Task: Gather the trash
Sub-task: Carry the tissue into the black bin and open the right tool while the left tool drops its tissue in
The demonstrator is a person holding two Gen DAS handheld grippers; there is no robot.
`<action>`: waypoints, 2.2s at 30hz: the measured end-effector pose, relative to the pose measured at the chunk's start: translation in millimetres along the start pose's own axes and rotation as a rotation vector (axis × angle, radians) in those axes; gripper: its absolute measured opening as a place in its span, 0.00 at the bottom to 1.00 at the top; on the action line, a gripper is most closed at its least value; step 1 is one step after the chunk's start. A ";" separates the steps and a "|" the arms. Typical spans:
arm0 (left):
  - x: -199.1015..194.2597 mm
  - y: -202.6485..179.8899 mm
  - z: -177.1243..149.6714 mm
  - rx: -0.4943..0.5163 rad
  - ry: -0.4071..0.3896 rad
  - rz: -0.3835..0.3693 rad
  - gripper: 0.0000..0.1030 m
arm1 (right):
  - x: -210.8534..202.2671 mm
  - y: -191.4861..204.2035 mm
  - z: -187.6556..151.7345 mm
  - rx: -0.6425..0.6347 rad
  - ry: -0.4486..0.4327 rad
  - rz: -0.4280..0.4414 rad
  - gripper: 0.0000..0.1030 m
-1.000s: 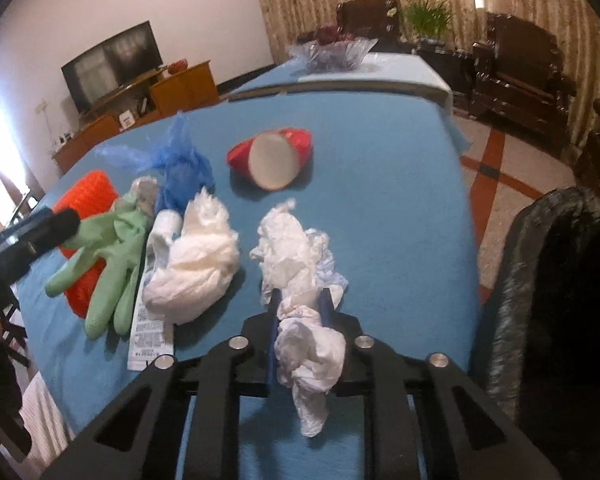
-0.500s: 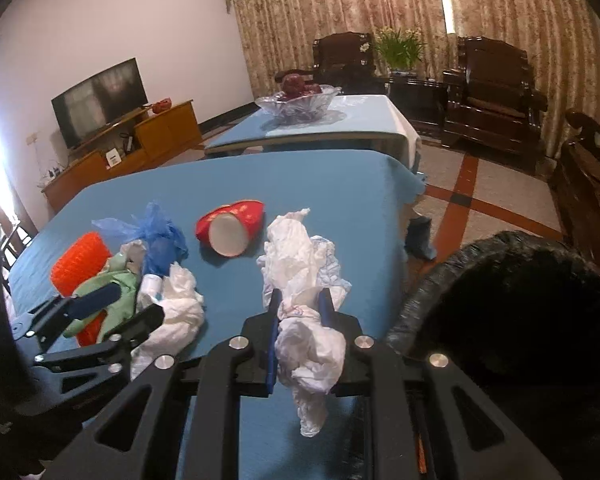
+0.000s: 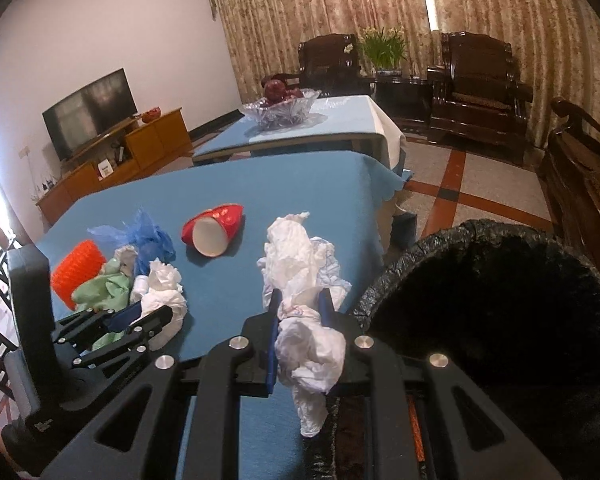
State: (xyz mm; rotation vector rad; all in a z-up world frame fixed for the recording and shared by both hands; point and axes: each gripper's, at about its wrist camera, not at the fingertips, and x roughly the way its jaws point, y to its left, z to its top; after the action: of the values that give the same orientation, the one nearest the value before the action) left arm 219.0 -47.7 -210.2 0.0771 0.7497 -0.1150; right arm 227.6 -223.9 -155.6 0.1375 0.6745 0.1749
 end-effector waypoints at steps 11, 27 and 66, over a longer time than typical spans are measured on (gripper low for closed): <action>-69.7 -10.1 42.1 0.012 -0.121 -0.005 0.22 | -60.1 3.3 29.0 -0.012 -0.118 -0.007 0.18; -130.3 -73.3 74.3 0.069 -0.227 -0.155 0.22 | -151.9 -35.9 37.5 0.030 -0.220 -0.149 0.18; -78.0 -203.1 71.4 0.153 -0.168 -0.379 0.82 | -162.4 -169.1 -16.8 0.223 -0.153 -0.428 0.94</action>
State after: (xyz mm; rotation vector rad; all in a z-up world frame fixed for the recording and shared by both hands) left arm 183.9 -250.9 -110.6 0.0696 0.5794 -0.5340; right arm 112.1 -421.1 -100.8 0.2140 0.5550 -0.3202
